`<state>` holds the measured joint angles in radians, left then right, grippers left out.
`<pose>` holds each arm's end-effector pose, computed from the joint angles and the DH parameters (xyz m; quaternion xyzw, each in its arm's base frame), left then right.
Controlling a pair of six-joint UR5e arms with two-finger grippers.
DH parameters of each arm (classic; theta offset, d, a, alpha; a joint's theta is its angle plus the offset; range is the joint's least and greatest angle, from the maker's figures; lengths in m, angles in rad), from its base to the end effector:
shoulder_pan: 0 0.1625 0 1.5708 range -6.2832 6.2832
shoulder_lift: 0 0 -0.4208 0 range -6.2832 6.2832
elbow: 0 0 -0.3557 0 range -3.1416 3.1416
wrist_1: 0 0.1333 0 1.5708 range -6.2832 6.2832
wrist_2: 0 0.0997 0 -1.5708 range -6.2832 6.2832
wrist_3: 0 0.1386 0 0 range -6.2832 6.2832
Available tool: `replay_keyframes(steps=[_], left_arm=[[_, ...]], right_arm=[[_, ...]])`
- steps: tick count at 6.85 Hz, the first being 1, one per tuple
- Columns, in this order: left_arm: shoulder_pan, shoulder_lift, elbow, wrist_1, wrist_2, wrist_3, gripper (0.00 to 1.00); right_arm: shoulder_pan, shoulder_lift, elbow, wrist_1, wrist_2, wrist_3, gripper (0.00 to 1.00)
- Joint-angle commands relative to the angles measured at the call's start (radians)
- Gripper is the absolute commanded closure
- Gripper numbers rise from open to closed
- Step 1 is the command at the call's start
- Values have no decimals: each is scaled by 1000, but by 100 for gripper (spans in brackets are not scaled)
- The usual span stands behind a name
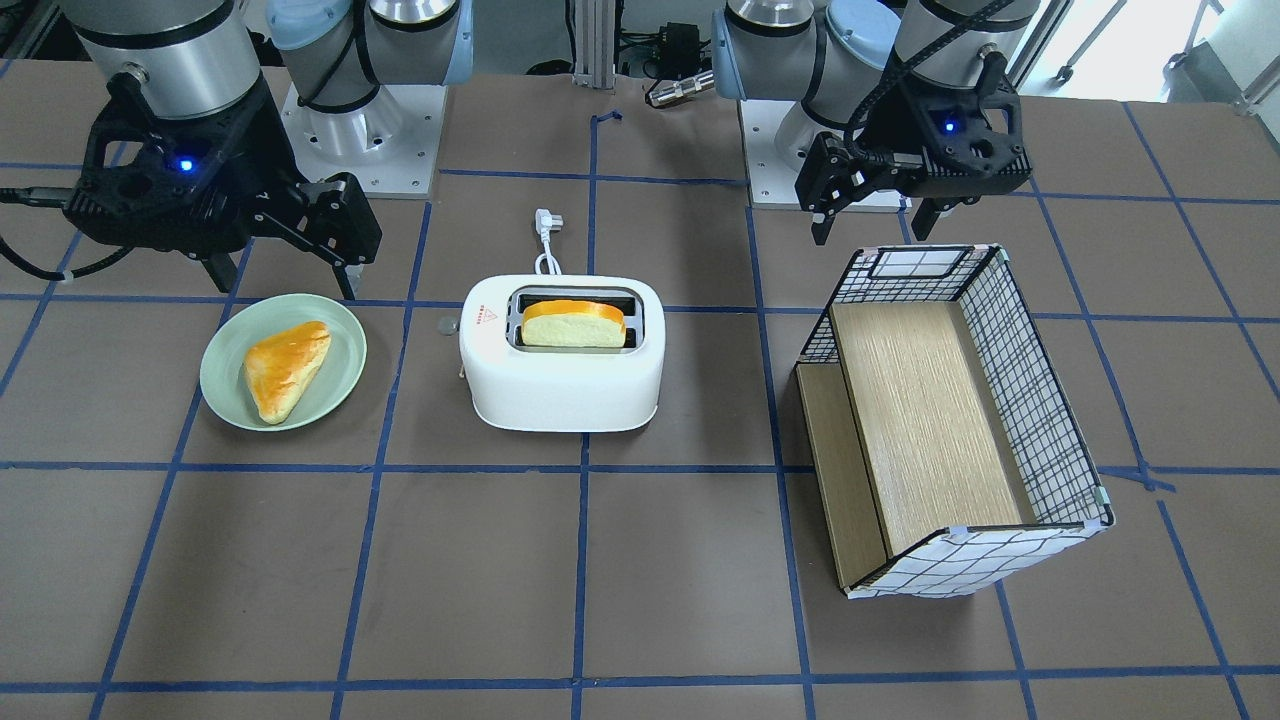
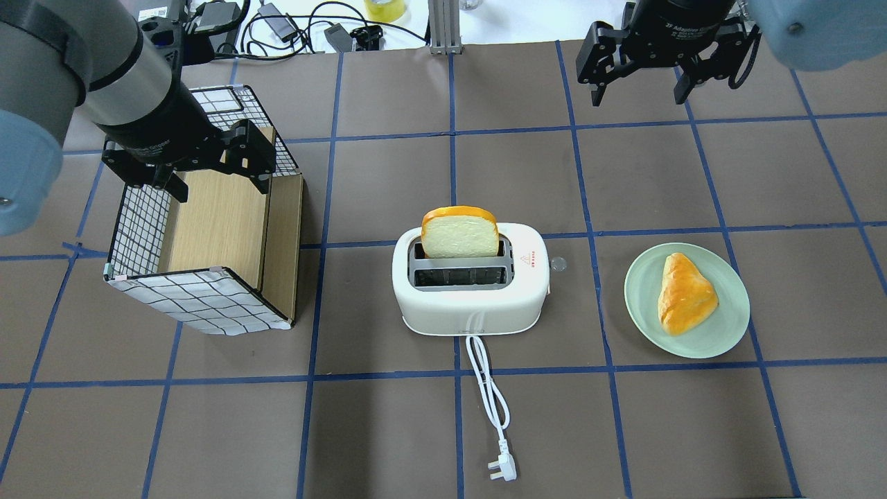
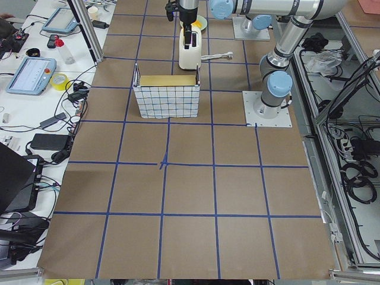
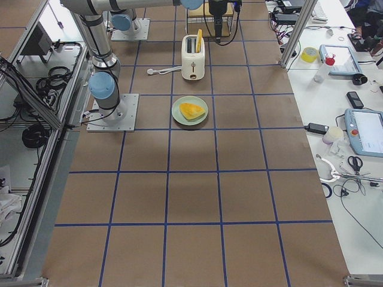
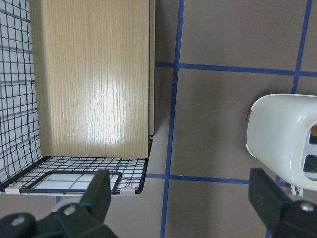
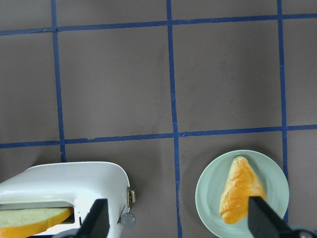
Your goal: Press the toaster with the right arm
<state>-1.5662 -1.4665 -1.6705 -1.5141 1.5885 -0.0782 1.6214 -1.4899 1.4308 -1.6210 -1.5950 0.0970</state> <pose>-0.1289 -0.4205 0.4504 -0.0416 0.9986 -0.0309 0.0077 0.1552 -0.4961 0.4761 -0.0238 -0.9981 0.0554 0.0080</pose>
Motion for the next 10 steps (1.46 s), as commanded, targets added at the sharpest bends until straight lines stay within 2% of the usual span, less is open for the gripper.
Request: replay_keyframes(steps=[1,4,5,6,10], left_arm=[[0,0,0,0,-1,0,0],[0,0,0,0,1,0,0],[0,0,0,0,1,0,0],[0,0,0,0,1,0,0],[0,0,0,0,1,0,0]], right_arm=[[0,0,0,3,0,1,0],[0,2,-1,-6,4,17,2],[0,0,-1,-3,7,20,55],[0,2,-1,12,15,18,100],[0,0,-1,26,6,18,100]])
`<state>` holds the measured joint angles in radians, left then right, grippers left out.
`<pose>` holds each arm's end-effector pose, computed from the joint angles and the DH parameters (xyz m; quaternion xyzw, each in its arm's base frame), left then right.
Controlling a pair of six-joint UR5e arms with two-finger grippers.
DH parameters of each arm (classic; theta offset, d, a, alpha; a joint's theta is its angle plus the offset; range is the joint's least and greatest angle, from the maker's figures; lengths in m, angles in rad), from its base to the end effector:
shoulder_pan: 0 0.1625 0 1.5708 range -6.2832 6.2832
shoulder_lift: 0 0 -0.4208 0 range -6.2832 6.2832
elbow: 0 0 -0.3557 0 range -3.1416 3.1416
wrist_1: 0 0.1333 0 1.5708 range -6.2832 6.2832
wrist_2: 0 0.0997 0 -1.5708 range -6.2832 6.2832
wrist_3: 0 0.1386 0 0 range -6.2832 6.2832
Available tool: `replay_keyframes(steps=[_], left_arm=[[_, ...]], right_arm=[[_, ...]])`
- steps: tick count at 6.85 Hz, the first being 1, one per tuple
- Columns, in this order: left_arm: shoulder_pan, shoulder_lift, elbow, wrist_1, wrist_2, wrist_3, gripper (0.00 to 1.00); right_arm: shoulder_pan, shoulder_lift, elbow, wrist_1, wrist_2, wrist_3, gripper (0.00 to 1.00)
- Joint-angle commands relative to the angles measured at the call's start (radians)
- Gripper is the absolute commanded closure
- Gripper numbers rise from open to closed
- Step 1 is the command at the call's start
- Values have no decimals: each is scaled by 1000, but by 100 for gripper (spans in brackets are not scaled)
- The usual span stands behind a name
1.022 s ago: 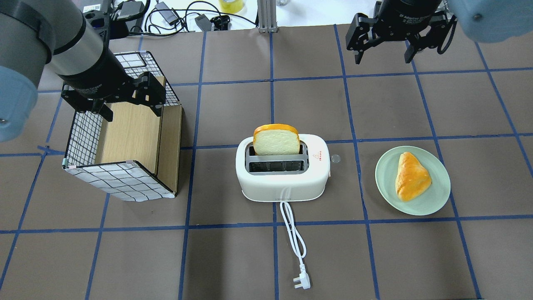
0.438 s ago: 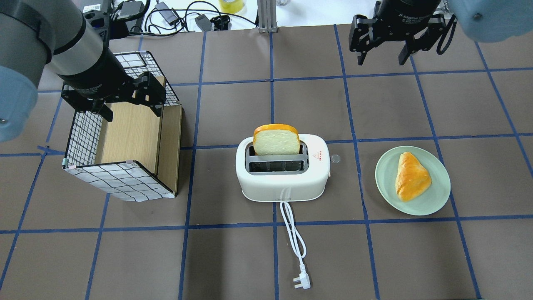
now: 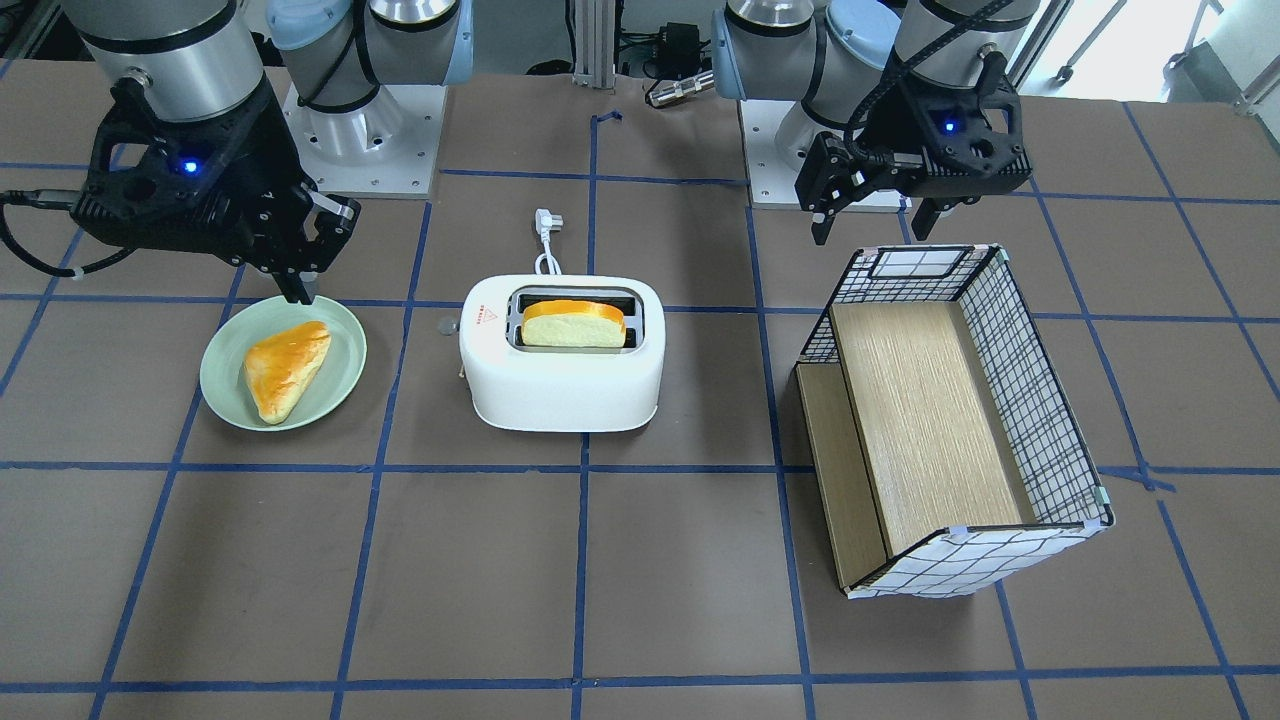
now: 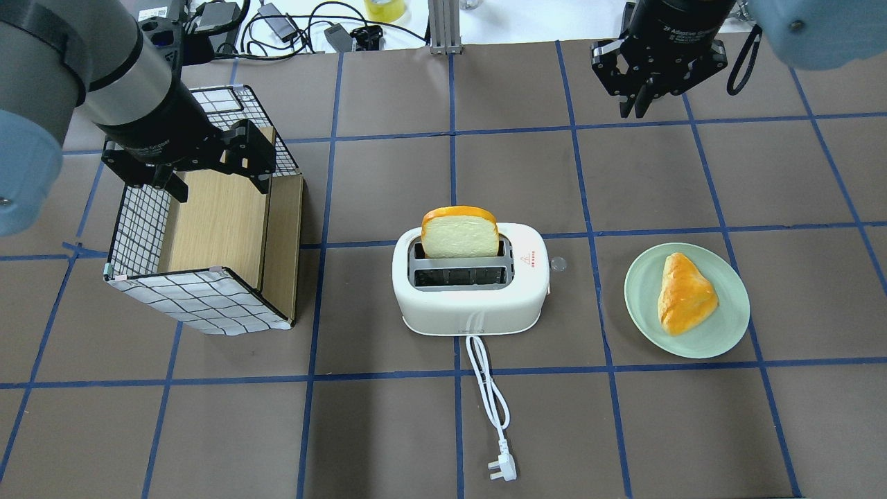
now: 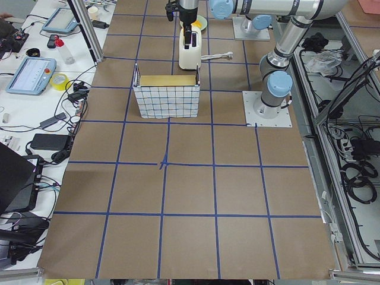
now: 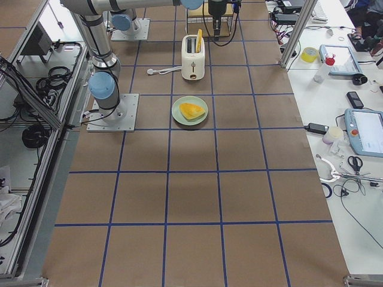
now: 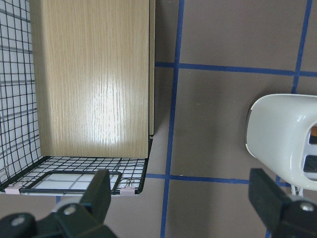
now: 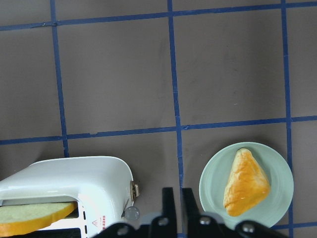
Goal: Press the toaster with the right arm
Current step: 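Move the right gripper down toward the toaster's side lever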
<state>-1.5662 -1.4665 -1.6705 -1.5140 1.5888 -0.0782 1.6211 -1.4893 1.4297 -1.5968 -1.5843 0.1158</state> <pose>-0.1289 -0.4205 0.4504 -0.0416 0.9986 -0.0310 0.0079 0.1564 -0.4933 0.4735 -0.0330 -0.9985 0.0432 0.0032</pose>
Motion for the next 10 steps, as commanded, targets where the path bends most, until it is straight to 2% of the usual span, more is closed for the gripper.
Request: replay_keyframes(steps=[1,2,3,4,5,7,9,10], left_arm=[[0,0,0,0,0,0,0],[0,0,0,0,0,0,0],[0,0,0,0,0,0,0],[0,0,0,0,0,0,0],[0,0,0,0,0,0,0],[1,0,0,0,-1,0,0],[0,0,0,0,0,0,0],[0,0,0,0,0,0,0]], right_arm=[[0,0,0,1,-8,-13,100],[-4,4,5,14,12,-16,100],[-19,12,8,55,123,-25,100],[-42,14,29,95,188,-72,100],[-78,12,69,113,313,-124,100],[-124,9,190,103,471,-227,100],[-197,6,288,92,565,-303,100],[-207,6,335,48,586,-312,100]])
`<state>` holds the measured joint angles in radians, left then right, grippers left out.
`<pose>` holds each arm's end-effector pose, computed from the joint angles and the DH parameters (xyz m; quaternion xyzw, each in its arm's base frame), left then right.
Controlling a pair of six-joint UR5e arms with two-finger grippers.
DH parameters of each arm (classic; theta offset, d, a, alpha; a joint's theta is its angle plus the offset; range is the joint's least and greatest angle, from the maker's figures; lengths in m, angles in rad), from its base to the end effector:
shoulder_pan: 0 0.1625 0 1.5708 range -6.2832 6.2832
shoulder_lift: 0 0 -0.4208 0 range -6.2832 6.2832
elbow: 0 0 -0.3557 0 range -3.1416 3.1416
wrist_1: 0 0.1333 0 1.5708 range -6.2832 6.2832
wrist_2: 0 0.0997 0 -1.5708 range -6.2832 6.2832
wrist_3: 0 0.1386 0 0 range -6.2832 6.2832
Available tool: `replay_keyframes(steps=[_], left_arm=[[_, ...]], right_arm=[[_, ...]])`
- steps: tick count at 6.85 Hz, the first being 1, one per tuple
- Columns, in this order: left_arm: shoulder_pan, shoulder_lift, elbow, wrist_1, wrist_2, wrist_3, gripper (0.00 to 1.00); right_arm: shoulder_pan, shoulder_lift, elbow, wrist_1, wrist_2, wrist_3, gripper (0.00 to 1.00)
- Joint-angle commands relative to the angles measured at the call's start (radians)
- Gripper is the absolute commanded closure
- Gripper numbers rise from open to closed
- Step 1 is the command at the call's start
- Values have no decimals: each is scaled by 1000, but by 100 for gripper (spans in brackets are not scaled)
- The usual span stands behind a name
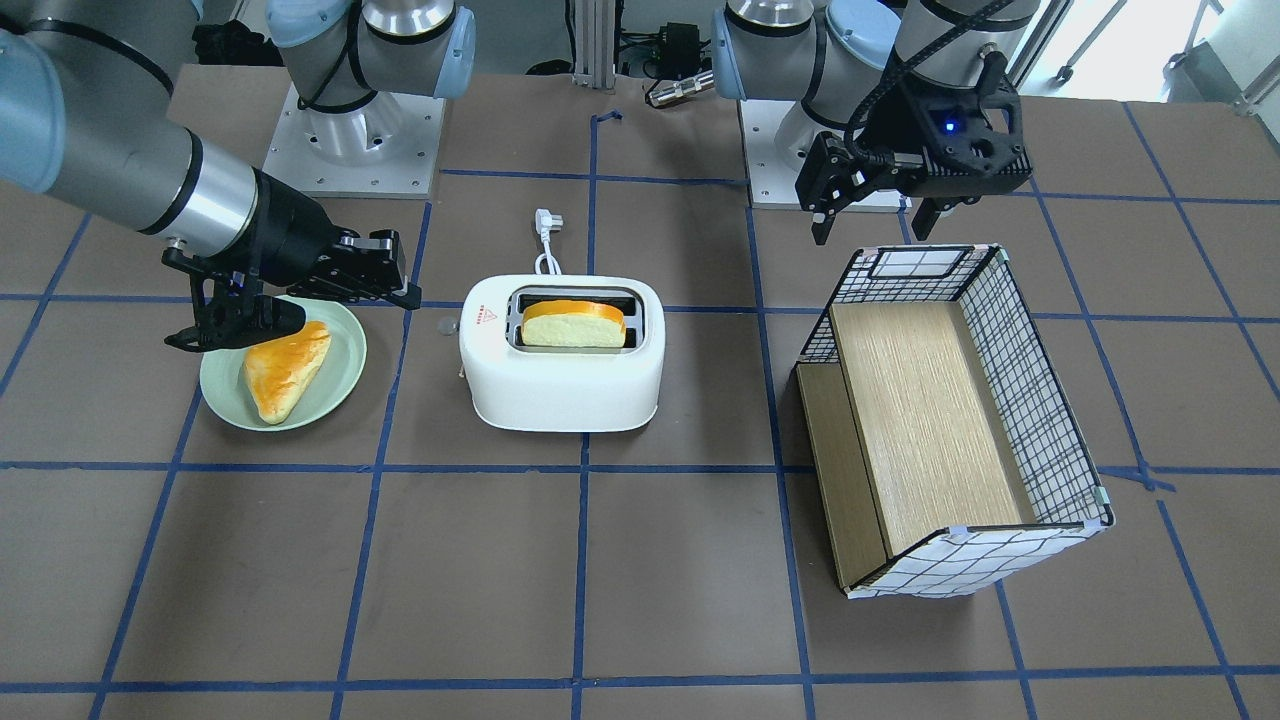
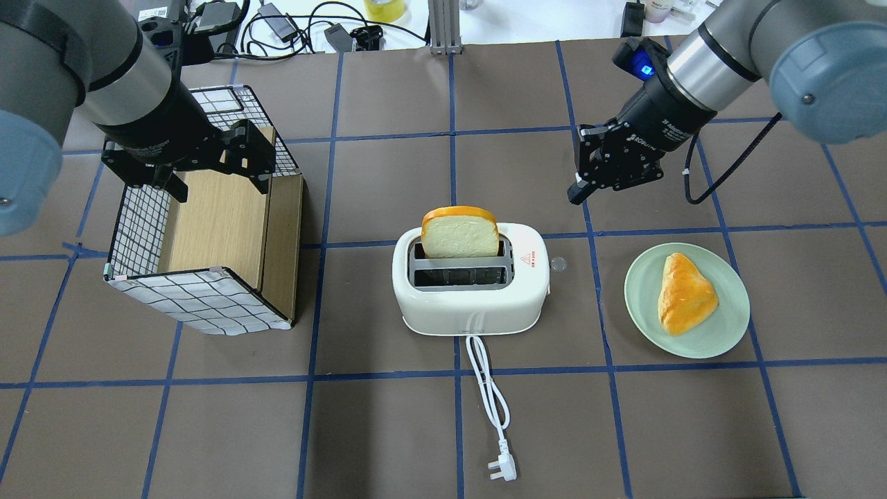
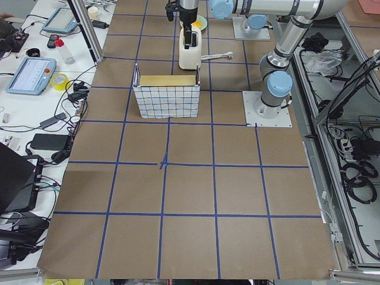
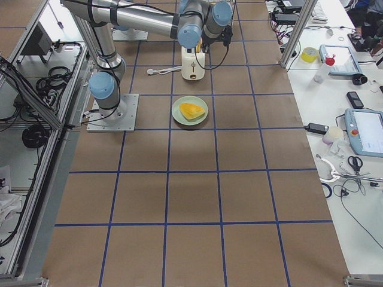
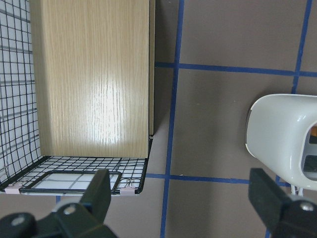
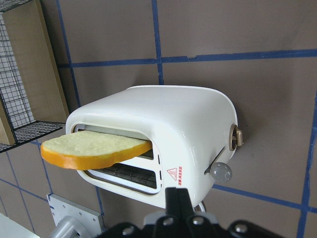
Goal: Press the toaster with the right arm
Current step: 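Move the right gripper down toward the toaster's side lever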
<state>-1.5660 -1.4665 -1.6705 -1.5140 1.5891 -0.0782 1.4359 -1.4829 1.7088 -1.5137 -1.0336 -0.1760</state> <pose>-0.1287 -0.4205 0.4504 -0.0417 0.9986 -0.0310 0.0080 0.1424 -0.4695 0.3598 0.0178 0.9551 0.0937 0.2806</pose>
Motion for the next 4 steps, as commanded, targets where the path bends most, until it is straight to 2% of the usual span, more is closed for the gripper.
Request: replay_keyframes(steps=[1,2,3,4], left_arm=[[0,0,0,0,0,0,0],[0,0,0,0,0,0,0],[0,0,0,0,0,0,0],[0,0,0,0,0,0,0]], right_arm=[[-40,4,127,-142,58,-22,100],[-72,4,212,-234,76,-22,100],[-78,3,256,-258,81,-20,100],[-80,3,258,-250,119,-7,100]])
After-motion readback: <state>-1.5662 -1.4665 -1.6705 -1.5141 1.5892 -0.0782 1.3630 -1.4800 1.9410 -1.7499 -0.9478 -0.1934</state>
